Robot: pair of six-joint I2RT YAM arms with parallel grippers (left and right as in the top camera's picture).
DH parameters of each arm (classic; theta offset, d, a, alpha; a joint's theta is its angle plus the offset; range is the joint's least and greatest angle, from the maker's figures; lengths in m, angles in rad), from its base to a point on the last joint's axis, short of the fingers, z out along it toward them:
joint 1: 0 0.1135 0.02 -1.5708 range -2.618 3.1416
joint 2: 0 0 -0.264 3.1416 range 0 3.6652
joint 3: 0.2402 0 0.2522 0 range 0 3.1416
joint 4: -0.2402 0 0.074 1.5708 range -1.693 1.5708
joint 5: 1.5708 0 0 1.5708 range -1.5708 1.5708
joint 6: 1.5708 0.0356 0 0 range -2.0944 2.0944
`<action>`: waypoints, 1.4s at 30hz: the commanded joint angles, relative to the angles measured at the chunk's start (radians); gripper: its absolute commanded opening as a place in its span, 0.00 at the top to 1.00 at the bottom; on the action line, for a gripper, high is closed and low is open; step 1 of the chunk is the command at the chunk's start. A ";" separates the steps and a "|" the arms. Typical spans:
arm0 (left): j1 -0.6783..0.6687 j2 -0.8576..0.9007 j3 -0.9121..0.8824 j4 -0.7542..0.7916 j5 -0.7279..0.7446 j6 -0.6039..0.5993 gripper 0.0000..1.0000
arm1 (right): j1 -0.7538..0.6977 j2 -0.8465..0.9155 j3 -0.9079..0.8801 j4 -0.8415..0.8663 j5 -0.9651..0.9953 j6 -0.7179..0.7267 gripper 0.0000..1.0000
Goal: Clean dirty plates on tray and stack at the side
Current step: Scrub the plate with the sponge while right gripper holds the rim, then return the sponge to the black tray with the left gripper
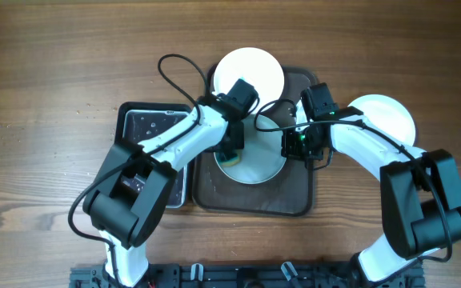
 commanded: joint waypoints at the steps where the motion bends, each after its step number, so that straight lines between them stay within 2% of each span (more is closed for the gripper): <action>1: 0.016 0.029 -0.034 0.122 0.344 -0.020 0.96 | -0.013 0.049 -0.021 -0.016 0.111 0.012 0.96; 6: -0.055 0.054 -0.056 0.269 0.551 -0.028 0.96 | -0.013 0.049 -0.021 -0.016 0.111 0.012 0.95; 12: -0.103 0.065 -0.057 0.264 0.558 -0.028 0.96 | -0.013 0.049 -0.021 -0.016 0.111 0.012 0.96; 16: -0.104 0.065 -0.057 0.262 0.664 0.011 0.96 | -0.013 0.049 -0.021 -0.016 0.110 0.013 0.96; 19: -0.096 0.065 -0.057 0.227 0.629 0.029 0.96 | -0.013 0.049 -0.021 -0.016 0.110 0.012 0.96; 27: 0.026 0.050 -0.054 0.039 0.237 0.025 0.96 | -0.013 0.049 -0.021 -0.016 0.095 0.012 0.96; 32: 0.098 -0.027 -0.054 -0.021 0.129 0.025 0.96 | -0.013 0.049 -0.021 -0.016 0.095 0.012 0.96; 37: 0.114 -0.101 -0.054 -0.021 0.144 0.021 0.96 | -0.013 0.049 -0.021 -0.016 0.095 0.012 0.96; 42: 0.132 -0.200 -0.054 -0.019 0.411 0.021 0.96 | -0.013 0.049 -0.021 -0.016 0.092 0.012 0.96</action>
